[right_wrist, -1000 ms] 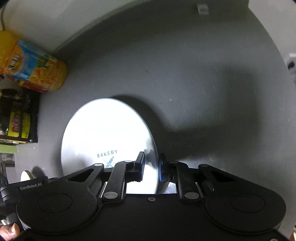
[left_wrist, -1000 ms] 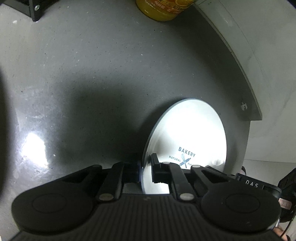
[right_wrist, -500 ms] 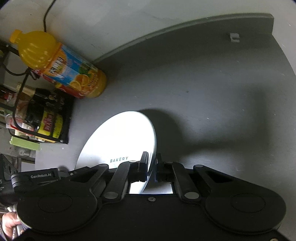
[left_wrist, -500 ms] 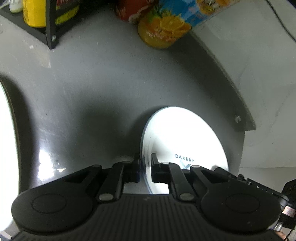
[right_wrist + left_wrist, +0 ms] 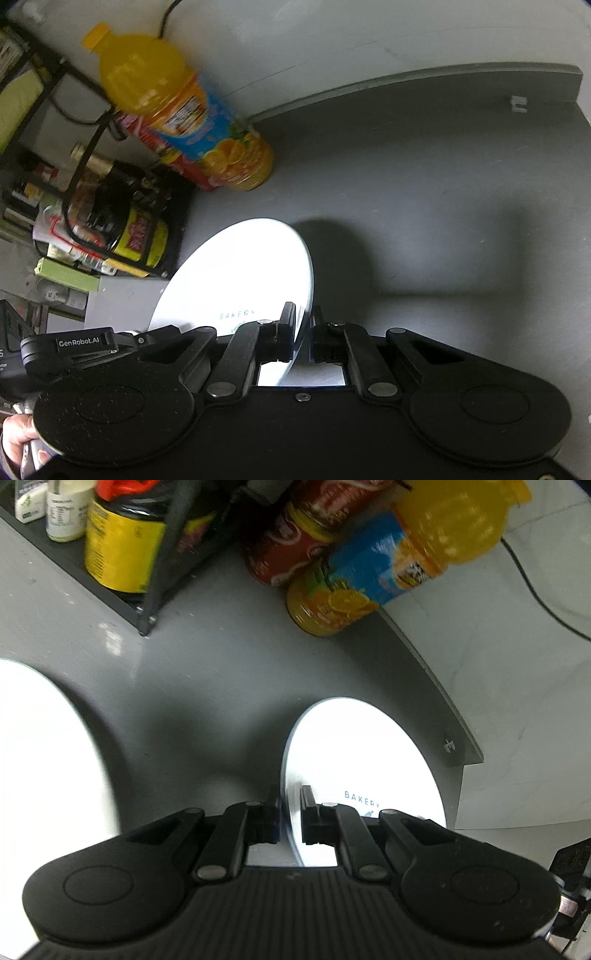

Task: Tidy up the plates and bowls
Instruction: 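Lift the 'BAKERY' plate with both grippers over the plate stack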

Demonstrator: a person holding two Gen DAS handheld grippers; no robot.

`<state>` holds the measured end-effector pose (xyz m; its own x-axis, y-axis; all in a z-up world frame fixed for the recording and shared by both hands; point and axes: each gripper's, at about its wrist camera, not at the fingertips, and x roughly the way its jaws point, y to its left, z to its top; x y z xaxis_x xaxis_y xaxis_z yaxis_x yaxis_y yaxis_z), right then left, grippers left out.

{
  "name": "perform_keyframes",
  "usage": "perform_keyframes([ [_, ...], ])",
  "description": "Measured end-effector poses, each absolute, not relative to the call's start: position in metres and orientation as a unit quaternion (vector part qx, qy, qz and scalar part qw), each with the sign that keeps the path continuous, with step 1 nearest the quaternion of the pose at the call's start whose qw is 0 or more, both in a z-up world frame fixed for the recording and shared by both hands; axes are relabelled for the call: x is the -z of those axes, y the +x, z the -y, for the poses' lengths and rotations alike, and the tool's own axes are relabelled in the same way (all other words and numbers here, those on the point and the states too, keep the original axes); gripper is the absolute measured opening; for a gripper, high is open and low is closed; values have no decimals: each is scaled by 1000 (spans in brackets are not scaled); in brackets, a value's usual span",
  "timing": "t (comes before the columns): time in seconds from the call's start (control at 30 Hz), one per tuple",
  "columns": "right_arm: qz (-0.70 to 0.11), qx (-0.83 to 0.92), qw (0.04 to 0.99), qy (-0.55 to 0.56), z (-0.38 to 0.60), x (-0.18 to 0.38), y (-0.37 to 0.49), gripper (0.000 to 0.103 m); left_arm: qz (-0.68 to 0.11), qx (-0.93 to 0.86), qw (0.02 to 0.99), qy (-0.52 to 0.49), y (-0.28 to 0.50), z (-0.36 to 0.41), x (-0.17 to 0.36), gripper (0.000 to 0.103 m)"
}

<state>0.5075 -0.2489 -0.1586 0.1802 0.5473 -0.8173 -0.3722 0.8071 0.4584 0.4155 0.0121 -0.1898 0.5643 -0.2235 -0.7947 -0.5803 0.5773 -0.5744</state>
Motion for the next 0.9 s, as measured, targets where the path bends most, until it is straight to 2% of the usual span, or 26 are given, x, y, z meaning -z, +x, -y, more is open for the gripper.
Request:
perform_keyframes([
  [0.9,-574,-324,750,54,139,159,419,8,-444,-142,764,-447,294,-122,184,7],
])
